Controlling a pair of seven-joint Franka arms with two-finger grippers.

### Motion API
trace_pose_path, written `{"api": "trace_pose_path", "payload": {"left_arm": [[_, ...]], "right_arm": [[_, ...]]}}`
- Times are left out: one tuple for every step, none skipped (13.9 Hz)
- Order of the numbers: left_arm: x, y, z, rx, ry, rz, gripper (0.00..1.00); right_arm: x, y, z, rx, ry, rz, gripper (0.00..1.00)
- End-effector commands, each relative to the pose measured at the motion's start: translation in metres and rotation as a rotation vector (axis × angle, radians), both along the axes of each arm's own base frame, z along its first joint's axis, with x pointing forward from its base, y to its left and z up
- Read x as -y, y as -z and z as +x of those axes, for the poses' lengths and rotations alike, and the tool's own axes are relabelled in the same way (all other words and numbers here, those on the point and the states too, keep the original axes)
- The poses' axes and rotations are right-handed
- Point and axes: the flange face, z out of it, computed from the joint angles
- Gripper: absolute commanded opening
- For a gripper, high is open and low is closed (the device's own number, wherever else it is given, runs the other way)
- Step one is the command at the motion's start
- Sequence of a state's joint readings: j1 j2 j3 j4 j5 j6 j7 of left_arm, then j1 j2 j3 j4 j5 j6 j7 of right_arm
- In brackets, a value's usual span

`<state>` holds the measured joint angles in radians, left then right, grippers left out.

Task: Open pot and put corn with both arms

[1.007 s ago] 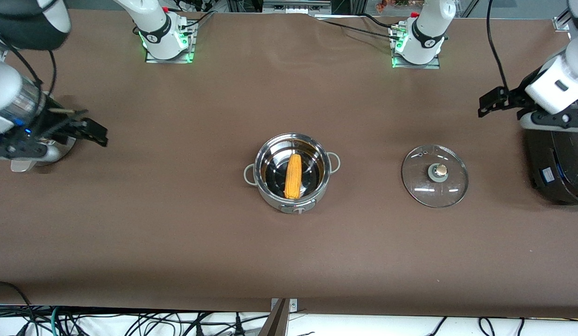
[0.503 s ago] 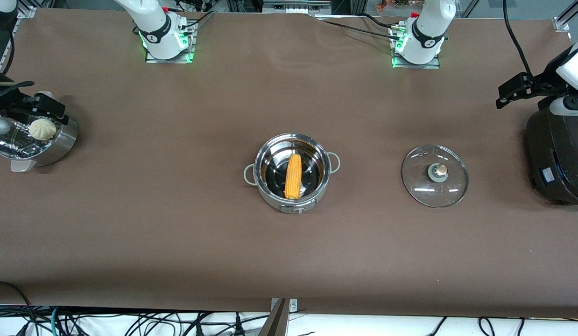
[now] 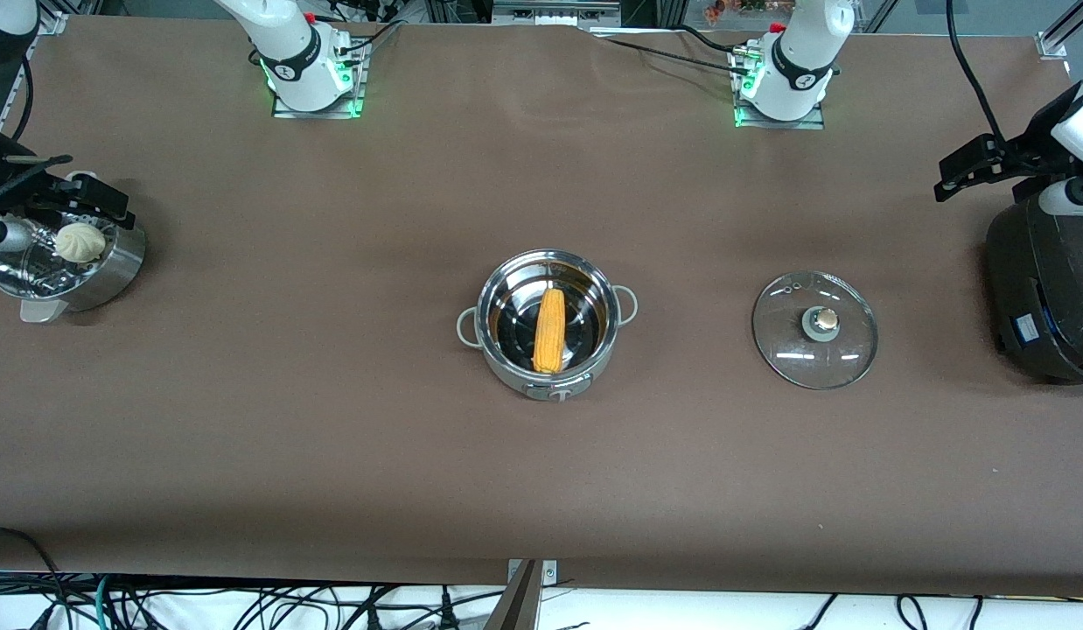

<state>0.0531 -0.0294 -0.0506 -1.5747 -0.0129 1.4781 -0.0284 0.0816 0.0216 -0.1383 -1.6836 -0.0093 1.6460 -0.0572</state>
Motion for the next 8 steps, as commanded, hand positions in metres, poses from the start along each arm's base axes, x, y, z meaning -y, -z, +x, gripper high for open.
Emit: {"api": "trace_pose_path", "payload": {"left_arm": [[-0.0140, -0.0099, 0.0028, -0.001, -0.032, 0.029, 1.00], [-0.0109, -0.0080, 0.0034, -0.007, -0.029, 0.031, 1.00], [-0.0089, -0.0079, 0.0033, -0.008, -0.025, 0.042, 1.00], [-0.0096, -0.0079, 0.0033, -0.008, -0.023, 0.048, 1.00], [-0.0093, -0.0087, 0.0022, -0.008, -0.025, 0.047, 1.00], [-0.0093, -0.0087, 0.0022, -0.008, -0.023, 0.047, 1.00], [-0.0093, -0.0087, 0.0022, -0.008, -0.020, 0.046, 1.00], [-0.0093, -0.0087, 0.0022, -0.008, -0.019, 0.046, 1.00]], "right_arm": [[0.0001, -0.0067, 0.0069, 0.017, -0.016, 0.004, 1.00], [-0.0015, -0.0058, 0.0072, 0.013, -0.019, 0.002, 1.00], [-0.0042, -0.0049, 0.0077, 0.012, -0.025, 0.002, 1.00], [-0.0042, -0.0033, 0.0086, 0.010, -0.027, 0.002, 1.00], [-0.0043, -0.0024, 0.0089, 0.009, -0.028, 0.002, 1.00], [-0.0060, -0.0023, 0.0095, 0.009, -0.031, 0.002, 1.00], [-0.0069, -0.0024, 0.0097, 0.010, -0.033, 0.002, 1.00], [-0.0069, -0.0026, 0.0100, 0.013, -0.033, 0.002, 1.00]]}}
